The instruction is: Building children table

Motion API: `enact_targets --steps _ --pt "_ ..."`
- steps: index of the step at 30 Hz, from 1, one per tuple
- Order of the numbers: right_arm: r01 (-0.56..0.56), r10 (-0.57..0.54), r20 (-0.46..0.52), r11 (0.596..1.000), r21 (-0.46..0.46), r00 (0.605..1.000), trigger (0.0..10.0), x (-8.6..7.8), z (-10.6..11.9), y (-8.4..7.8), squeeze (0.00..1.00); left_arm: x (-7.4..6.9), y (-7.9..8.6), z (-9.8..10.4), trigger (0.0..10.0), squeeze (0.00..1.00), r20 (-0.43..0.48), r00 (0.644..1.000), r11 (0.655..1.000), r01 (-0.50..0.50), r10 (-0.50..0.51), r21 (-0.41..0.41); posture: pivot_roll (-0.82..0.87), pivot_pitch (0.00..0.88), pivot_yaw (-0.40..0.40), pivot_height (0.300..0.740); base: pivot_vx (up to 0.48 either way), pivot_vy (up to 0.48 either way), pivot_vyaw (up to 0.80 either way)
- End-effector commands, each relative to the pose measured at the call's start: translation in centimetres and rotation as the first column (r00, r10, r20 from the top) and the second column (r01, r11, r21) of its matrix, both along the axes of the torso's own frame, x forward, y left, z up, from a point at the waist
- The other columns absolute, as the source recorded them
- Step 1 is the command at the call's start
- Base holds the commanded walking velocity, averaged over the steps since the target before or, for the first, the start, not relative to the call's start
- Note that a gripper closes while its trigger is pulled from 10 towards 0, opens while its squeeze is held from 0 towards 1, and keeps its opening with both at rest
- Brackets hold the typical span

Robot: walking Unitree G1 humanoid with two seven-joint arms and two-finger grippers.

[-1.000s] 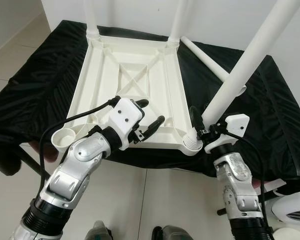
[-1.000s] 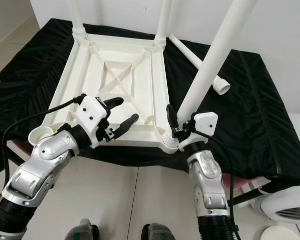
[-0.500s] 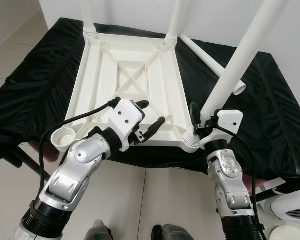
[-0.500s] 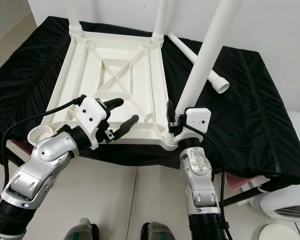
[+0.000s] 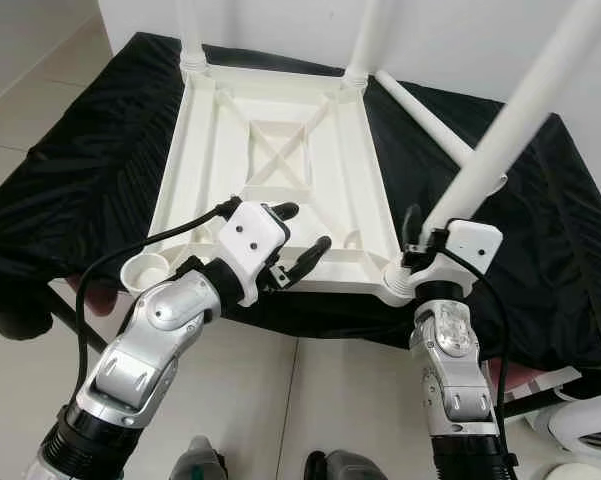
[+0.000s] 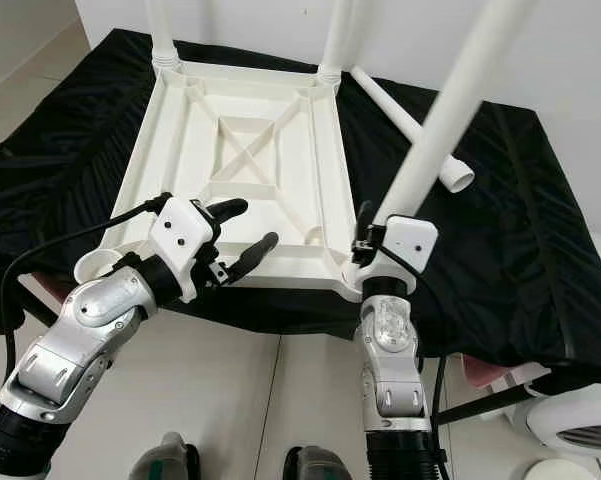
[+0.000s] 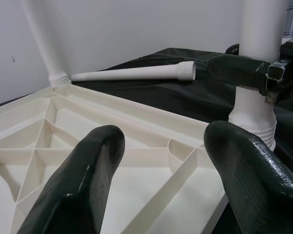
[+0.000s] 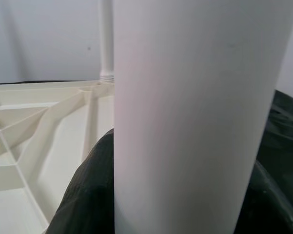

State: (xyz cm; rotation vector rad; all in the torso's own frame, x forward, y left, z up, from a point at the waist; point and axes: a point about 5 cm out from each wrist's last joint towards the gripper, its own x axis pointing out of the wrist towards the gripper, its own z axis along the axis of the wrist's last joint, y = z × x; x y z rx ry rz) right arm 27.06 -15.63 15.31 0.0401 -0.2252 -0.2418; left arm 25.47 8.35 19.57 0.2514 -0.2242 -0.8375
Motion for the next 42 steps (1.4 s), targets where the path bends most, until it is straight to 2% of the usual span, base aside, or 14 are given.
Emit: enact_targets --steps 1,5,18,28,30,35,36,37,38,39,40,42 --pt "0.133 -0.133 -0.197 0.991 -0.013 0.971 10.0 -0.8 -3.7 -2.1 0.00 -0.4 -0.3 -0.2 10.0 0.00 -0.010 0.999 0.999 0.032 -0.032 0.016 0.07 0.089 -0.069 0.740 0.000 0.000 0.00" --pt "0.211 -0.214 -0.203 0.977 -0.036 0.955 10.0 -0.8 -3.7 -2.8 0.00 -0.4 -0.3 -0.2 10.0 0.00 -0.012 0.999 0.999 0.031 -0.031 0.015 0.07 0.095 -0.072 0.740 0.000 0.000 0.00" --pt "0.259 -0.268 -0.223 0.963 -0.071 0.937 10.0 -0.7 -4.1 -3.1 0.00 -0.3 -0.3 0.0 10.0 0.00 -0.009 1.000 1.000 0.020 -0.020 0.009 0.07 0.101 -0.075 0.740 0.000 0.000 0.00" --pt "0.192 -0.195 -0.243 0.981 -0.038 0.950 10.0 -0.8 -4.6 -2.7 0.00 -0.1 -0.3 0.1 10.0 0.00 -0.004 1.000 1.000 0.014 -0.014 0.008 0.06 0.103 -0.072 0.740 0.000 0.000 0.00" --pt "0.148 -0.148 -0.221 0.989 -0.017 0.964 10.0 -0.7 -4.3 -2.7 0.00 -0.1 -0.2 0.1 10.0 0.00 -0.003 1.000 1.000 0.013 -0.013 0.010 0.06 0.106 -0.069 0.740 0.000 0.000 0.00" --pt "0.110 -0.111 -0.187 0.994 -0.019 0.976 10.0 -0.3 -3.5 -2.8 0.00 -0.1 -0.3 0.0 10.0 0.00 -0.021 1.000 1.000 0.022 -0.022 0.002 0.06 0.104 -0.070 0.740 0.000 0.000 0.00" --pt "0.096 -0.099 -0.183 0.995 -0.022 0.978 10.0 -0.2 -3.4 -2.7 0.00 0.0 -0.3 0.0 10.0 0.22 -0.032 0.999 1.000 0.022 -0.023 -0.007 0.06 0.104 -0.070 0.740 0.000 0.000 0.00" --pt "0.096 -0.099 -0.183 0.995 -0.022 0.978 10.0 -0.2 -3.4 -2.7 0.00 0.0 -0.3 0.0 10.0 0.22 -0.032 0.999 1.000 0.022 -0.023 -0.007 0.06 0.104 -0.070 0.740 0.000 0.000 0.00" --pt "0.083 -0.086 -0.178 0.996 -0.026 0.980 10.0 -0.1 -3.4 -2.7 0.00 0.0 -0.3 0.0 10.0 0.87 -0.051 0.998 0.999 0.027 -0.028 -0.021 0.06 0.103 -0.072 0.740 0.000 0.000 0.00" --pt "0.083 -0.086 -0.178 0.996 -0.026 0.980 10.0 -0.1 -3.4 -2.7 0.00 0.0 -0.3 0.0 10.0 0.87 -0.051 0.998 0.999 0.027 -0.028 -0.021 0.06 0.103 -0.072 0.740 0.000 0.000 0.00" --pt "0.062 -0.064 -0.178 0.998 -0.016 0.982 10.0 0.0 -3.3 -2.6 0.00 0.0 -0.2 0.1 10.0 1.00 -0.061 0.998 0.999 0.034 -0.036 -0.040 0.06 0.101 -0.074 0.740 0.000 0.000 0.00" --pt "0.032 -0.033 -0.171 0.999 -0.009 0.985 10.0 0.1 -3.1 -2.4 0.00 0.0 -0.2 0.2 10.0 1.00 -0.061 0.997 0.998 0.036 -0.039 -0.050 0.06 0.100 -0.075 0.740 0.000 0.000 0.00"
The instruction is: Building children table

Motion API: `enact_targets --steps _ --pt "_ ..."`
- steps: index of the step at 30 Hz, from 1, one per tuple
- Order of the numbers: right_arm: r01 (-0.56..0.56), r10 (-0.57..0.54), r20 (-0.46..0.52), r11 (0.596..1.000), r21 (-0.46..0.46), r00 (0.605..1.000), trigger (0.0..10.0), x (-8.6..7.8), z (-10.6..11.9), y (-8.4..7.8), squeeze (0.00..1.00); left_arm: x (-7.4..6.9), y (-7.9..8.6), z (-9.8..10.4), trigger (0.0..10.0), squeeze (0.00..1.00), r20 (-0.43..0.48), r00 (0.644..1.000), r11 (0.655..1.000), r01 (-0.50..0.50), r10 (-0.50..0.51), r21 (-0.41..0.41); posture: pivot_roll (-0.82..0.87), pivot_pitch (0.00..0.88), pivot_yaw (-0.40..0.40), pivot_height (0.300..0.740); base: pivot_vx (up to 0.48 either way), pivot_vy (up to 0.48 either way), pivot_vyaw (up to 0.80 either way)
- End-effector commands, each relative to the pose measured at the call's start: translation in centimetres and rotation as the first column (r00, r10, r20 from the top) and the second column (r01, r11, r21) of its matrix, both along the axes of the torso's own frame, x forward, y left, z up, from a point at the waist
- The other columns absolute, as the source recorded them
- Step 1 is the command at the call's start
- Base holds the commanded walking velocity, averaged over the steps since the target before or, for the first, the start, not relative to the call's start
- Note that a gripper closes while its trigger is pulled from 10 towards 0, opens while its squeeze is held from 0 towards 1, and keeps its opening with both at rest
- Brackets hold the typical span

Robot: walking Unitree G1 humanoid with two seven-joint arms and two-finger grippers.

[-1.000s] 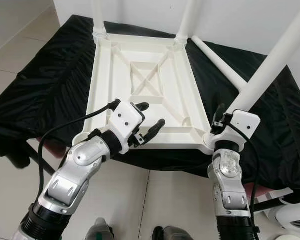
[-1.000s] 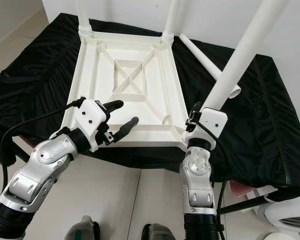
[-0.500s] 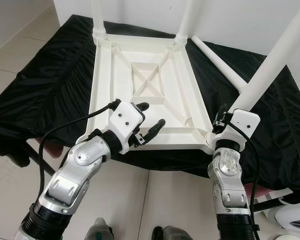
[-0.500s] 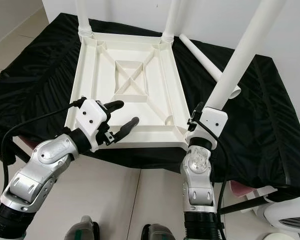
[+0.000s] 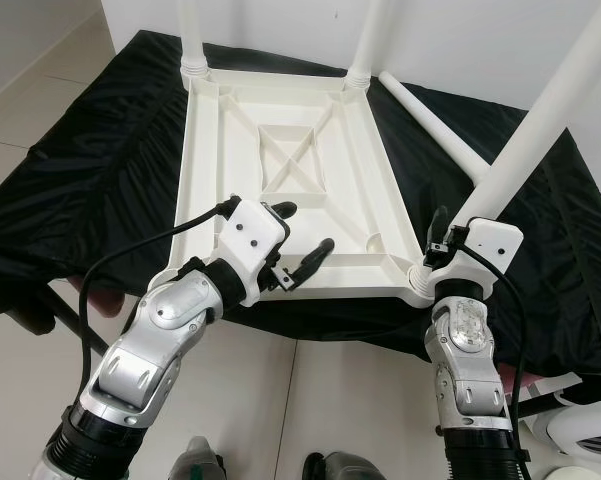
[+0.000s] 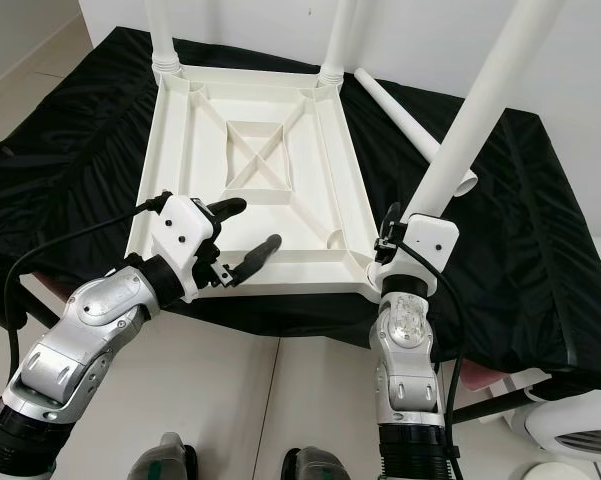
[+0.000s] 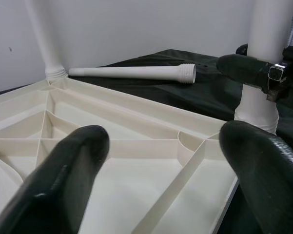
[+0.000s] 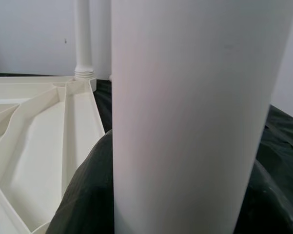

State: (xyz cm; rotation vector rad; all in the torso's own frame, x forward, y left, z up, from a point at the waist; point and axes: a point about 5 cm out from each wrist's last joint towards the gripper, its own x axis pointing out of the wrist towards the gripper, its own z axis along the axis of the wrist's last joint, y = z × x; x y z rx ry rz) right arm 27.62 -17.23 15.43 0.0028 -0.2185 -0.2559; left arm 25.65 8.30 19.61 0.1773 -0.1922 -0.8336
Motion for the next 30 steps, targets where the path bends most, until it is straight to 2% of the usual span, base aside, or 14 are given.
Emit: enact_targets --steps 1,10,11,21,23,24,26,28,30 --pt "0.001 0.004 -0.154 0.999 0.033 0.988 10.0 -0.4 -3.0 -0.7 0.00 -0.2 -0.1 0.3 10.0 1.00 -0.003 0.999 0.999 0.041 -0.041 -0.002 0.06 0.100 -0.075 0.740 0.000 0.000 0.00" --pt "-0.090 0.092 -0.068 0.996 0.026 0.993 10.0 0.7 -0.7 -0.8 0.00 0.3 -0.3 1.9 10.0 1.00 0.019 0.999 0.998 0.028 -0.027 -0.060 0.06 0.089 -0.085 0.740 0.000 0.000 0.00" --pt "-0.171 0.173 -0.023 0.984 0.056 0.985 10.0 1.2 0.5 -0.3 0.00 0.6 -0.5 2.6 10.0 0.00 0.011 0.999 0.995 0.037 -0.036 -0.092 0.06 0.084 -0.085 0.740 0.000 0.000 0.00" --pt "-0.302 0.300 0.038 0.951 0.060 0.953 10.0 2.2 2.2 0.4 0.00 0.9 -0.9 3.5 10.0 0.00 -0.027 0.996 0.982 0.077 -0.083 -0.174 0.06 0.069 -0.085 0.740 0.000 0.000 0.00" --pt "-0.410 0.409 0.039 0.912 0.021 0.912 10.0 2.9 3.0 0.9 0.00 1.0 -1.5 4.0 10.0 0.00 -0.047 0.989 0.971 0.130 -0.142 -0.199 0.07 0.062 -0.092 0.740 0.000 0.000 0.00" --pt "-0.410 0.409 0.039 0.912 0.021 0.912 10.0 2.9 3.0 0.9 0.00 1.0 -1.5 4.0 10.0 0.00 -0.047 0.989 0.971 0.130 -0.142 -0.199 0.07 0.062 -0.092 0.740 0.000 0.000 0.00" --pt "-0.519 0.521 0.011 0.853 -0.057 0.854 10.0 3.3 3.4 1.6 0.00 1.4 -2.6 4.6 10.0 0.00 -0.064 0.979 0.960 0.179 -0.196 -0.213 0.08 0.052 -0.099 0.740 0.000 0.000 0.00" --pt "-0.519 0.521 0.011 0.853 -0.057 0.854 10.0 3.3 3.4 1.6 0.00 1.4 -2.6 4.6 10.0 0.00 -0.064 0.979 0.960 0.179 -0.196 -0.213 0.08 0.052 -0.099 0.740 0.000 0.000 0.00" --pt "-0.583 0.584 -0.015 0.807 -0.099 0.811 10.0 3.6 3.6 2.1 0.00 1.7 -3.5 5.2 10.0 0.00 -0.066 0.972 0.954 0.207 -0.226 -0.217 0.08 0.046 -0.102 0.740 0.000 0.000 0.00"
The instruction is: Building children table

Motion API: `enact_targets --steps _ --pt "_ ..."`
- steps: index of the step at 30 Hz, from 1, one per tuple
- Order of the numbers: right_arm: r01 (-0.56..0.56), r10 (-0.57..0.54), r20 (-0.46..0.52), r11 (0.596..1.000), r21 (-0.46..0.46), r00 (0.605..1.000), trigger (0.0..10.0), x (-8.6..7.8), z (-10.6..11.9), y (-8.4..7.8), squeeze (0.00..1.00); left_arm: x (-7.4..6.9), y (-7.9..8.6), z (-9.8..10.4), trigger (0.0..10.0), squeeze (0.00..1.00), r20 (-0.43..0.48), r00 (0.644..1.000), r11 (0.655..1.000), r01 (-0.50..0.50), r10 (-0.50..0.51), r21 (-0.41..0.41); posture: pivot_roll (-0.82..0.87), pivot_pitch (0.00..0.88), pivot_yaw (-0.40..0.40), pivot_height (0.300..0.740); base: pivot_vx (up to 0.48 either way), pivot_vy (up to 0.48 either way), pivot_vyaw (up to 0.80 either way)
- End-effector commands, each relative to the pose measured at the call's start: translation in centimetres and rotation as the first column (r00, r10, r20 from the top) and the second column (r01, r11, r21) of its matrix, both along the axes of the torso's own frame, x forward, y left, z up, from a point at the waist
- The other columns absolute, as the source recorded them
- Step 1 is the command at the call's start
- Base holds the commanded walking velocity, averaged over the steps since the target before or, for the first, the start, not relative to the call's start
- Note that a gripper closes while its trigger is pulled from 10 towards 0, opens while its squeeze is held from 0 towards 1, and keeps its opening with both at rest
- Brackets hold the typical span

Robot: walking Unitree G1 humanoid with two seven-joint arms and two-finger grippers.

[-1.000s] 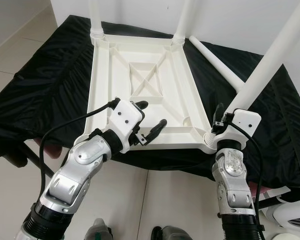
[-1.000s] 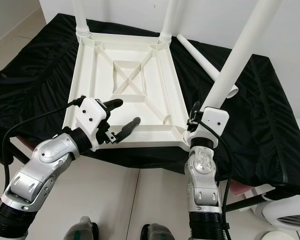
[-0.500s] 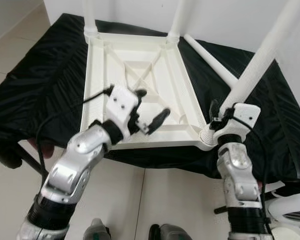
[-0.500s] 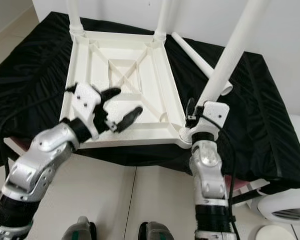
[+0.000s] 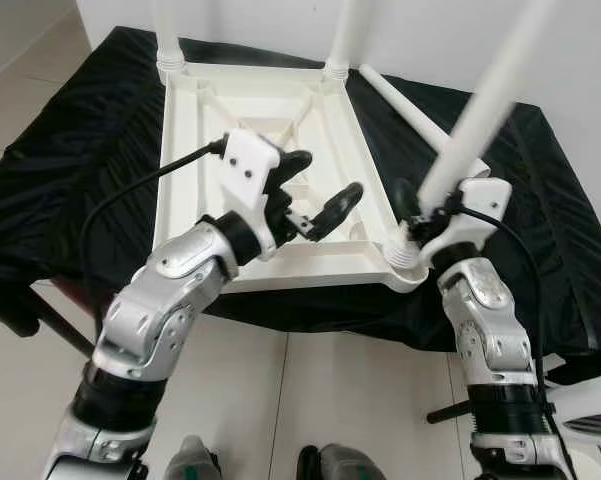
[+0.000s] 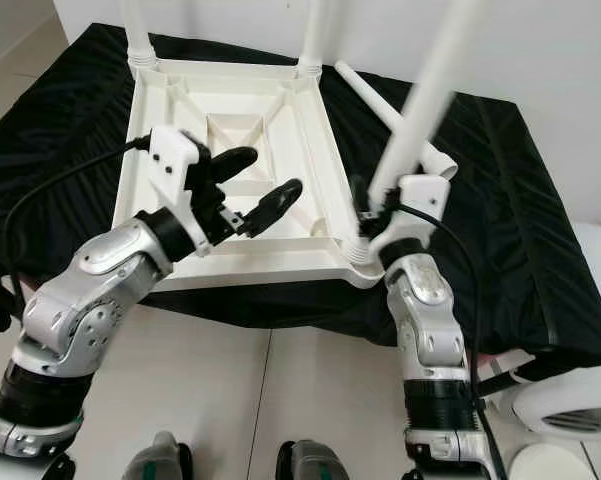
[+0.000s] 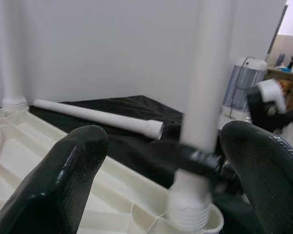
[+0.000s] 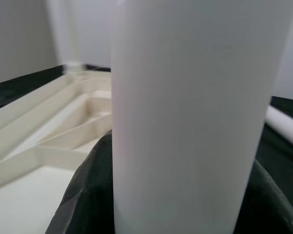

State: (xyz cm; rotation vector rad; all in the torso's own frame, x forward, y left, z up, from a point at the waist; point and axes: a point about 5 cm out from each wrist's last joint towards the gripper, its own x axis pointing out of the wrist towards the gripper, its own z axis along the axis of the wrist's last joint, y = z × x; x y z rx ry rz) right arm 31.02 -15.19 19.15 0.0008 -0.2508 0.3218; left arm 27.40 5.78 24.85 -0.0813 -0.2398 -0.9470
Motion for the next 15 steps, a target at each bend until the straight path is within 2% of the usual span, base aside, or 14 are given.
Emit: enact_targets --steps 1,5,15 --pt "-0.051 0.051 -0.010 0.998 -0.036 0.999 10.0 0.2 -0.1 0.0 0.00 0.0 -1.0 -0.1 10.0 0.00 -0.015 0.996 0.996 0.084 -0.084 0.019 0.08 0.046 -0.102 0.740 0.000 0.000 0.00" --pt "-0.168 0.166 -0.027 0.982 -0.088 0.986 10.0 0.6 0.4 0.4 0.00 0.6 -2.3 1.0 10.0 0.00 0.022 0.994 0.993 0.109 -0.110 0.035 0.08 0.035 -0.105 0.740 0.000 0.000 0.00" --pt "-0.269 0.267 -0.032 0.951 -0.154 0.963 10.0 0.6 0.8 0.4 0.00 1.3 -2.6 2.2 10.0 0.00 0.054 0.992 0.993 0.111 -0.113 0.035 0.08 0.024 -0.109 0.740 0.000 0.000 0.00"
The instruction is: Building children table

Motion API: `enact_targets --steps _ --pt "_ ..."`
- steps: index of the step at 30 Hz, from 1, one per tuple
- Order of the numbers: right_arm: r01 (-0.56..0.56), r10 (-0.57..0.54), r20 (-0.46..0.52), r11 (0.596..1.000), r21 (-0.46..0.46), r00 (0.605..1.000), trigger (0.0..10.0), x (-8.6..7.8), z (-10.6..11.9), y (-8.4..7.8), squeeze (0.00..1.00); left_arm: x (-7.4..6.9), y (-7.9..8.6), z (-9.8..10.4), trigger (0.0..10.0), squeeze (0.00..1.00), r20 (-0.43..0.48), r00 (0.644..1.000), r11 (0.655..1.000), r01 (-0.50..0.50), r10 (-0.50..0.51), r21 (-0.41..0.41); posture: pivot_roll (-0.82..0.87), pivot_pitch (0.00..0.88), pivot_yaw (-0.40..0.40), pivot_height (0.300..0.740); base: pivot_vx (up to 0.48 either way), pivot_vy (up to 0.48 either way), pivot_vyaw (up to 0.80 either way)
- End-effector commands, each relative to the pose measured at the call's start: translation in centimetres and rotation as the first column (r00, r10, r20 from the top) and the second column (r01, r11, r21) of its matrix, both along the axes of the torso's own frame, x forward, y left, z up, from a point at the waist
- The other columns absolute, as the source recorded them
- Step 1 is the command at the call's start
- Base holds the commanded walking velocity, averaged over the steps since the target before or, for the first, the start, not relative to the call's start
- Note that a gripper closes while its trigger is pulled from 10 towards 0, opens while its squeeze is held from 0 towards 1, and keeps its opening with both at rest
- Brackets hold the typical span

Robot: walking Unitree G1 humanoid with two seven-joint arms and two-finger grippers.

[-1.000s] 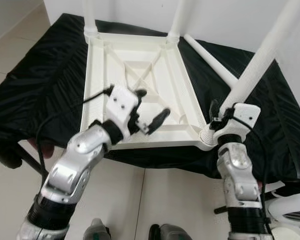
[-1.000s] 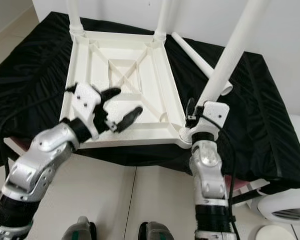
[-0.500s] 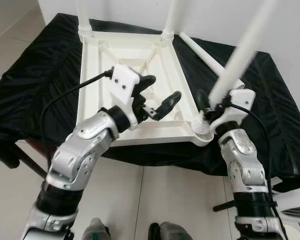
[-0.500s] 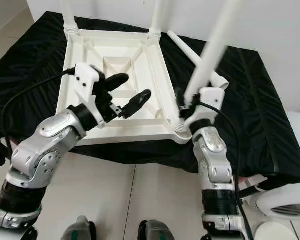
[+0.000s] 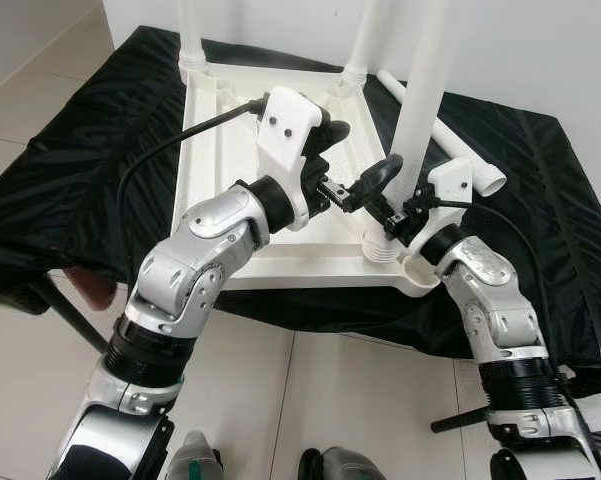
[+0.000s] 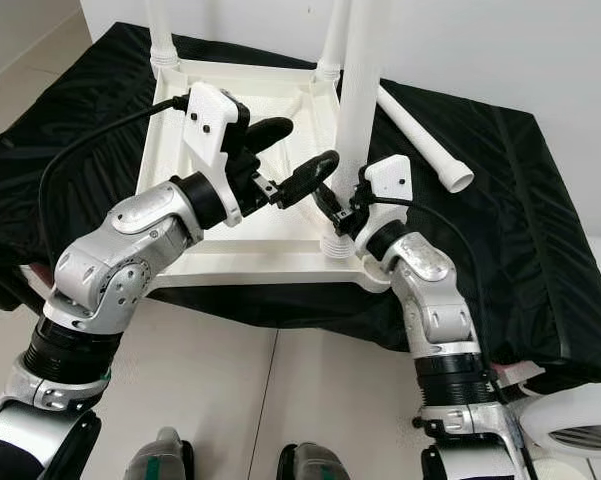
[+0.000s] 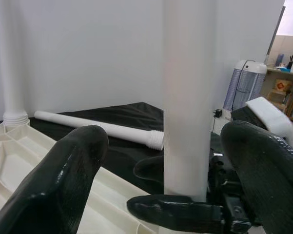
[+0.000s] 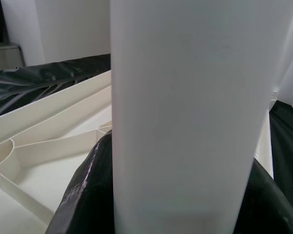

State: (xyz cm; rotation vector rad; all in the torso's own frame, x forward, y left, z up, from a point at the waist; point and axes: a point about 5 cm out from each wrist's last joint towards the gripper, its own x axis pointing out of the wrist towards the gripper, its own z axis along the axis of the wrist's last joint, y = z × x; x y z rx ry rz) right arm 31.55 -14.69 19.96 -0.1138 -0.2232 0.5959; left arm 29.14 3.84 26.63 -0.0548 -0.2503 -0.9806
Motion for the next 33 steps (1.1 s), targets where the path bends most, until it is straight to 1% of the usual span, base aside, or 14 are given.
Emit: enact_targets --steps 1,4,5,7,8,10,11,14,19,24,27,31,32,33 --pt "-0.037 0.037 -0.012 0.999 -0.025 0.999 10.0 0.1 0.0 -0.1 0.00 -0.2 -0.7 0.7 10.0 0.00 0.037 0.996 0.997 0.080 -0.081 0.015 0.08 0.021 -0.110 0.740 0.000 0.000 0.00" --pt "-0.056 0.056 -0.015 0.998 -0.039 0.998 10.0 0.1 0.0 -0.1 0.00 0.0 -0.7 0.9 10.0 0.00 0.038 0.996 0.997 0.082 -0.082 0.015 0.08 0.020 -0.110 0.740 0.000 0.000 0.00" --pt "-0.083 0.083 -0.019 0.995 -0.052 0.996 10.0 0.0 -0.1 -0.1 0.00 0.2 -0.8 1.2 10.0 0.00 0.042 0.996 0.997 0.081 -0.081 0.016 0.08 0.018 -0.112 0.740 0.000 0.000 0.00" --pt "-0.083 0.083 -0.019 0.995 -0.052 0.996 10.0 0.0 -0.1 -0.1 0.00 0.2 -0.8 1.2 10.0 0.00 0.042 0.996 0.997 0.081 -0.081 0.016 0.08 0.018 -0.112 0.740 0.000 0.000 0.00" --pt "-0.110 0.108 -0.024 0.991 -0.071 0.994 10.0 -0.1 -0.2 -0.2 0.00 0.4 -0.9 1.5 10.0 0.00 0.045 0.996 0.997 0.080 -0.081 0.015 0.08 0.016 -0.111 0.740 0.000 0.000 0.00" --pt "-0.110 0.108 -0.024 0.991 -0.071 0.994 10.0 -0.1 -0.2 -0.2 0.00 0.4 -0.9 1.5 10.0 0.00 0.045 0.996 0.997 0.080 -0.081 0.015 0.08 0.016 -0.111 0.740 0.000 0.000 0.00" --pt "-0.163 0.160 -0.036 0.980 -0.116 0.986 10.0 -0.3 -0.3 -0.6 0.00 0.5 -1.3 2.4 10.0 0.00 0.057 0.994 0.995 0.099 -0.098 -0.009 0.07 0.012 -0.114 0.740 0.000 0.000 0.00" --pt "-0.192 0.189 -0.033 0.970 -0.148 0.981 10.0 -0.5 -0.3 -0.8 0.00 0.5 -1.6 2.8 10.0 0.00 0.060 0.992 0.993 0.117 -0.115 -0.022 0.07 0.012 -0.113 0.740 0.000 0.000 0.00" --pt "-0.213 0.211 -0.033 0.964 -0.161 0.977 10.0 -0.6 -0.2 -0.9 0.00 0.6 -1.8 2.8 10.0 0.00 0.052 0.991 0.991 0.129 -0.127 -0.024 0.07 0.015 -0.112 0.740 0.000 0.000 0.00" --pt "-0.212 0.211 -0.025 0.961 -0.175 0.977 10.0 -0.5 0.0 -1.1 0.00 0.5 -2.2 3.3 10.0 0.00 0.041 0.987 0.986 0.159 -0.157 -0.052 0.06 0.024 -0.109 0.740 0.000 0.000 0.00" --pt "-0.204 0.205 -0.012 0.961 -0.187 0.979 10.0 -0.4 0.1 -1.3 0.00 0.2 -2.5 3.6 10.0 0.00 0.030 0.978 0.975 0.210 -0.208 -0.075 0.06 0.028 -0.106 0.740 0.000 0.000 0.00" --pt "-0.201 0.204 -0.004 0.960 -0.195 0.979 10.0 -0.3 0.2 -1.4 0.00 -0.3 -2.6 3.8 10.0 0.00 0.067 0.968 0.967 0.244 -0.240 -0.075 0.06 0.030 -0.105 0.740 0.000 0.000 0.00" --pt "-0.200 0.204 -0.001 0.959 -0.199 0.979 10.0 -0.3 0.2 -1.4 0.00 -0.6 -2.6 3.7 0.0 0.00 0.069 0.962 0.960 0.267 -0.262 -0.078 0.06 0.031 -0.103 0.740 0.000 0.000 0.00" --pt "-0.200 0.204 -0.001 0.959 -0.199 0.979 10.0 -0.3 0.2 -1.4 0.00 -0.6 -2.6 3.7 0.0 0.00 0.069 0.962 0.960 0.267 -0.262 -0.078 0.06 0.031 -0.103 0.740 0.000 0.000 0.00"
